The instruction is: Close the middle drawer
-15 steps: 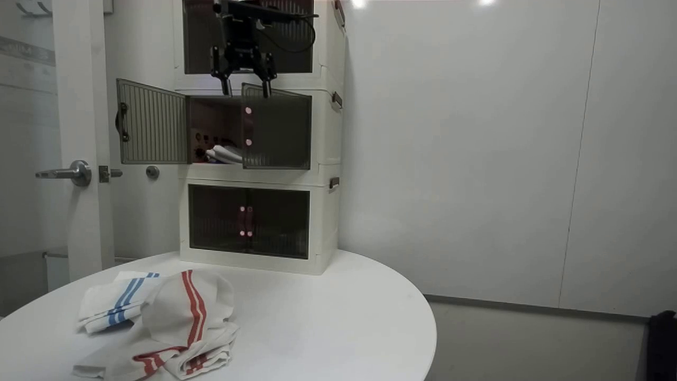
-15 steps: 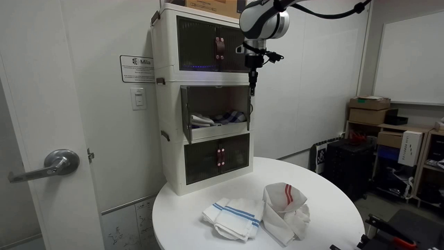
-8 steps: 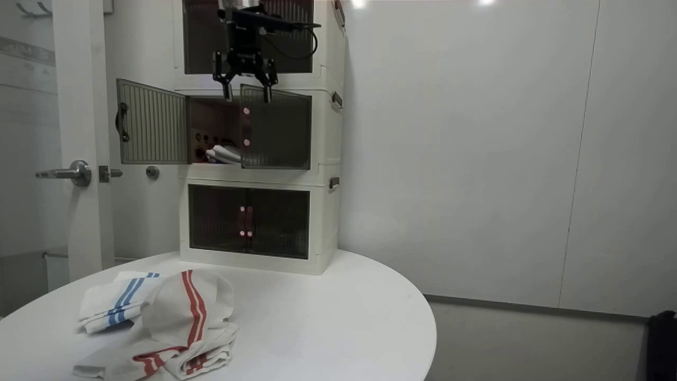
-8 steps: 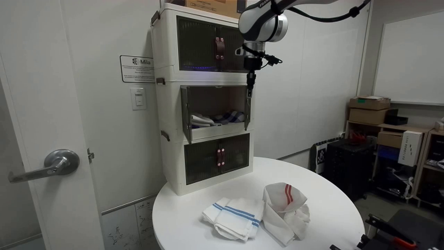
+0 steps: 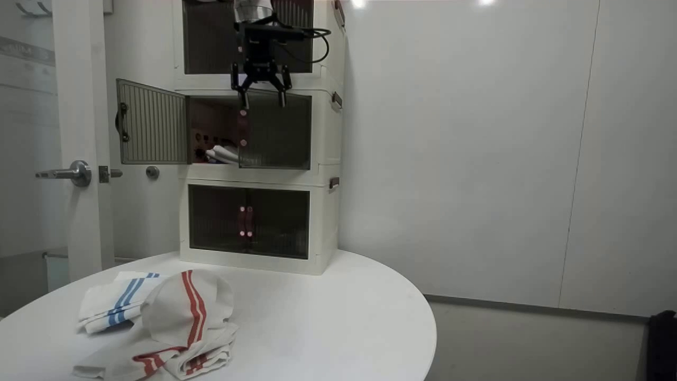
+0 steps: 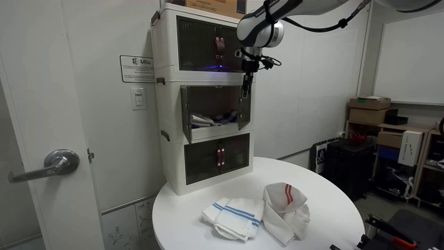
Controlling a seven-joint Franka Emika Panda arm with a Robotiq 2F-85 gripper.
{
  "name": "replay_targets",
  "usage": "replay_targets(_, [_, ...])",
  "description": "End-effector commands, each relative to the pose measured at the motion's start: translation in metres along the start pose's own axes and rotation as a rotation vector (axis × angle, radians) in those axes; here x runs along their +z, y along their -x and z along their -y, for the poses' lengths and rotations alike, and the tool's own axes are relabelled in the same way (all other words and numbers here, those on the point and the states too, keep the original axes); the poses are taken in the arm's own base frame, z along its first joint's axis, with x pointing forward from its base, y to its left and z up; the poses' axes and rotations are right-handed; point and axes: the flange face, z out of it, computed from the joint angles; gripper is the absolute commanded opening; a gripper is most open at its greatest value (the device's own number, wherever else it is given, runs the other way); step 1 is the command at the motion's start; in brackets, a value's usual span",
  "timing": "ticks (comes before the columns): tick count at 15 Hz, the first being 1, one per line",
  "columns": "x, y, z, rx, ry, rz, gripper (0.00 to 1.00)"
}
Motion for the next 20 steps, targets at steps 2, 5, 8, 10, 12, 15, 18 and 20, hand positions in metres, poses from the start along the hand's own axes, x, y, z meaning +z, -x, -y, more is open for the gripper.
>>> replay_targets(2, [0.007,-0.018,-0.015,0.147,0.081,-0.021,1.0])
replay_targets(5, [0.011,-0.022,-0.014,0.296,0.099,-0.018,1.0])
replay_targets(8, [0.013,-0.023,-0.012,0.414,0.094,-0.014,1.0])
replay_targets(10, [0.012,-0.022,-0.012,0.456,0.092,-0.028,1.0])
replay_targets(12, [0.009,-0.019,-0.014,0.445,0.107,-0.064,1.0])
replay_targets(15, [0.003,-0.019,-0.019,0.379,0.153,-0.155,1.0])
replay_targets(18, [0.013,-0.016,-0.023,0.321,0.17,-0.214,1.0])
replay_targets(20, [0.024,-0.012,-0.022,0.303,0.144,-0.218,1.0])
